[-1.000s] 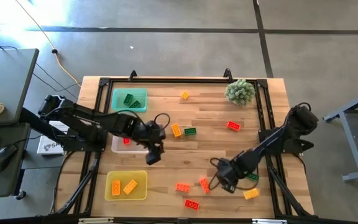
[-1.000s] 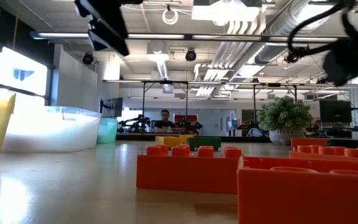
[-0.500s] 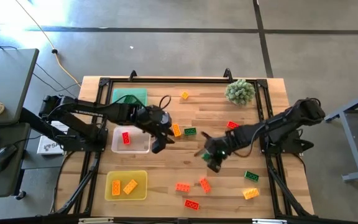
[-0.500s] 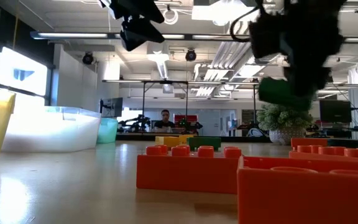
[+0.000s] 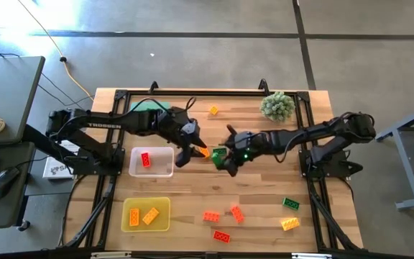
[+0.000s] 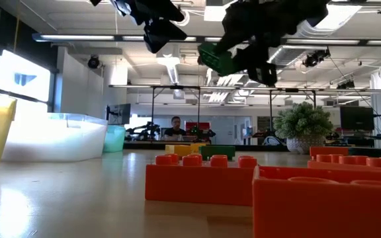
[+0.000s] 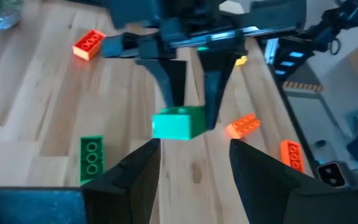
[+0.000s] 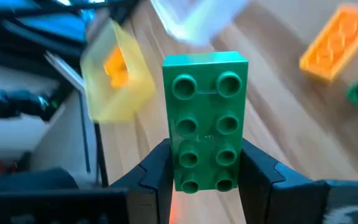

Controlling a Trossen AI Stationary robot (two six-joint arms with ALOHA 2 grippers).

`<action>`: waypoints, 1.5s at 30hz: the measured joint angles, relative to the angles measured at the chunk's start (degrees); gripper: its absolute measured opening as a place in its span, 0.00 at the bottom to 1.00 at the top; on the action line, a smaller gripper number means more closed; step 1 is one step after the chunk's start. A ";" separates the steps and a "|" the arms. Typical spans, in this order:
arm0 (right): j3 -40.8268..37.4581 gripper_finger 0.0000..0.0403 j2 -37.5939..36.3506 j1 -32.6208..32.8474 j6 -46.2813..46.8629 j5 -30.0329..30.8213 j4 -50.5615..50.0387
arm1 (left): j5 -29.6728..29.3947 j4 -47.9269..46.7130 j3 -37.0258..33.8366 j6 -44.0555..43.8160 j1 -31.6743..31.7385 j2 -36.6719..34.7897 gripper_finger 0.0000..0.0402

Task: Sort & place blocks by color
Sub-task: Put the green game piece into the green bin

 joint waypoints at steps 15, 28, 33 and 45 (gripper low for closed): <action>0.00 0.27 0.00 -1.46 -2.00 4.46 7.78 | 0.75 1.99 0.00 -3.50 4.50 0.00 0.46; 2.75 0.27 0.04 -5.35 -10.80 1.72 8.32 | 6.66 3.63 0.00 -17.32 7.81 0.00 0.57; 7.10 0.27 0.07 -6.45 -15.50 0.04 4.97 | 6.88 4.44 0.00 -21.51 7.76 0.00 0.57; 10.25 0.27 0.02 -7.34 -18.53 -3.29 -0.32 | 6.62 9.84 -0.02 -22.83 6.90 0.02 0.57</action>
